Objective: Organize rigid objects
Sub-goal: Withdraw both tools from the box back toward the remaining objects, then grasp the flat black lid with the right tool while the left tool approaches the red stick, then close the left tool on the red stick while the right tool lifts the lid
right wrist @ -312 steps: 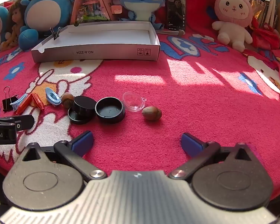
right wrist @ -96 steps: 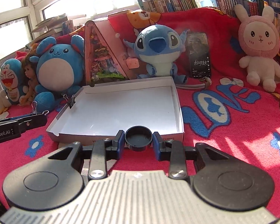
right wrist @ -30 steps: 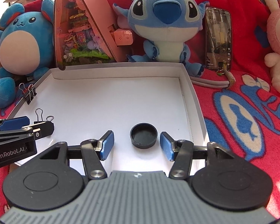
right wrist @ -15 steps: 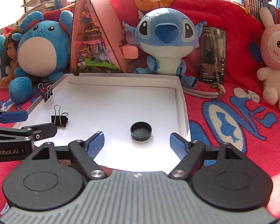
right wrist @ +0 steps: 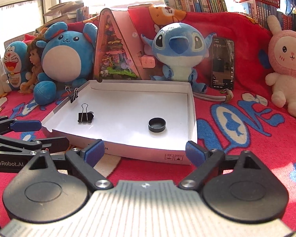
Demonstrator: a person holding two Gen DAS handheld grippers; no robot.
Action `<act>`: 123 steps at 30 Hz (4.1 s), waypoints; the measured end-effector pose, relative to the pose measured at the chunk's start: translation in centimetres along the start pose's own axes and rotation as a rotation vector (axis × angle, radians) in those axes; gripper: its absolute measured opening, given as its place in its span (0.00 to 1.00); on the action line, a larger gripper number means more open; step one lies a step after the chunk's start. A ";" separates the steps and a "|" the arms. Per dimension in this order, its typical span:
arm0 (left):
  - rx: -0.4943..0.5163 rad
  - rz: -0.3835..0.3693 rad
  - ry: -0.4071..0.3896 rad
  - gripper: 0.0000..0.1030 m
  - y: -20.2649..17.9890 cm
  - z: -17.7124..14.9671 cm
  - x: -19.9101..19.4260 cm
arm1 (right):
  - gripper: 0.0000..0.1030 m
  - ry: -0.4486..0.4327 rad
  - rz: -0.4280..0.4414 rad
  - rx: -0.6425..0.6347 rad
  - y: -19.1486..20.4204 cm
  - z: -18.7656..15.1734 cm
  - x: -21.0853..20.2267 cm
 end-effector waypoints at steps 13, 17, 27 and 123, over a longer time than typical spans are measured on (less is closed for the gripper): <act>0.019 -0.022 0.011 0.83 -1.5 -3.2 -2.3 | 1.00 -0.033 -0.007 -0.051 0.6 -3.7 -3.2; 0.032 -0.011 0.001 0.84 -1.8 -3.9 -3.1 | 1.00 -0.038 -0.010 -0.044 0.4 -4.5 -4.0; 0.028 -0.016 0.007 0.84 -2.1 -6.0 -4.4 | 1.00 -0.046 -0.012 -0.085 0.8 -6.9 -5.7; 0.001 0.092 0.032 0.47 1.6 -9.8 -5.9 | 0.46 -0.012 -0.061 -0.028 1.8 -11.2 -6.3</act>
Point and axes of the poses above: each gripper's, at about its wrist camera, not at the fingertips, and x roughly the way its jaws point, y to its left, z to its top, the point moved 10 cm from there along x, roughly the way its jaws point, and after that the axes turned 15 degrees about -z, right-handed, at the moved point
